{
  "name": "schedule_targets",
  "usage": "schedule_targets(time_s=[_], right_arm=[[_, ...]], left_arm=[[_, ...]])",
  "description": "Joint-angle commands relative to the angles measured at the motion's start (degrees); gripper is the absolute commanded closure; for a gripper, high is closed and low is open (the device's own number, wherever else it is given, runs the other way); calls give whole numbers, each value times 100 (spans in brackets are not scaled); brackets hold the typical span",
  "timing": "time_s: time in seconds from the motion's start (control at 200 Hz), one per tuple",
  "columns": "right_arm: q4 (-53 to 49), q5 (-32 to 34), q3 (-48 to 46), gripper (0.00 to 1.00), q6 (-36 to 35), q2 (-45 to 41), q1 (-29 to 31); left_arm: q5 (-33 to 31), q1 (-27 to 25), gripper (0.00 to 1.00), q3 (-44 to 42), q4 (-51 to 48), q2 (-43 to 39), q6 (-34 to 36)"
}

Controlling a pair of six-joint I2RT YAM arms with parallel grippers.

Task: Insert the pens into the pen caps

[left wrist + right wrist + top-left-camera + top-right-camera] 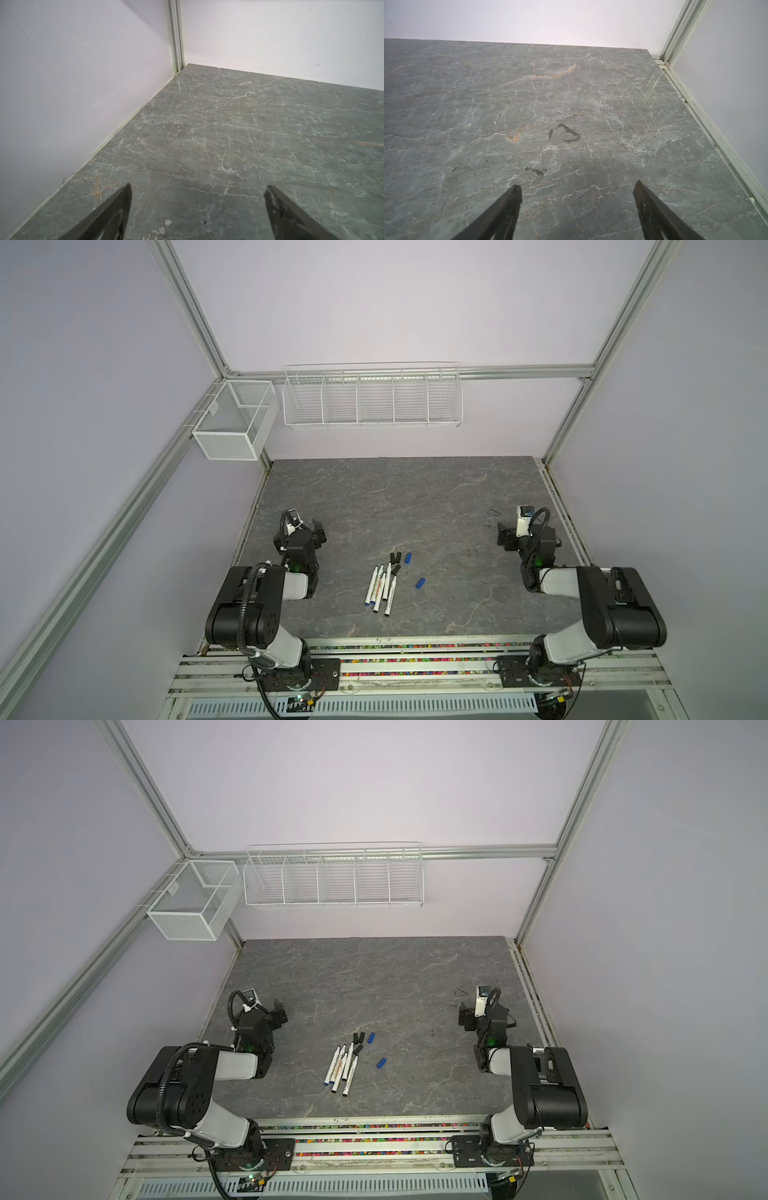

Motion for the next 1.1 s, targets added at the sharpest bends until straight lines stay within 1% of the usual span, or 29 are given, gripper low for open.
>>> schedule_targets(time_s=[0.0,0.7,0.975,1.06,1.095], right_arm=[[158,-48,-46,12,17,35,-8],[158,-50,-38,12,23,33,-18],[146,-204,-34,12,55,38,-100],[158,-204,-46,12,38,33,-90],[177,-220,-29,12,-8,4,-67]], left_arm=[[52,41,1,87,91,-22,56],[51,42,1,87,98,-20,59],[43,40,1,80,99,-20,57],[59,42,1,109,39,-27,54],[159,37,1,120,45,-38,127]])
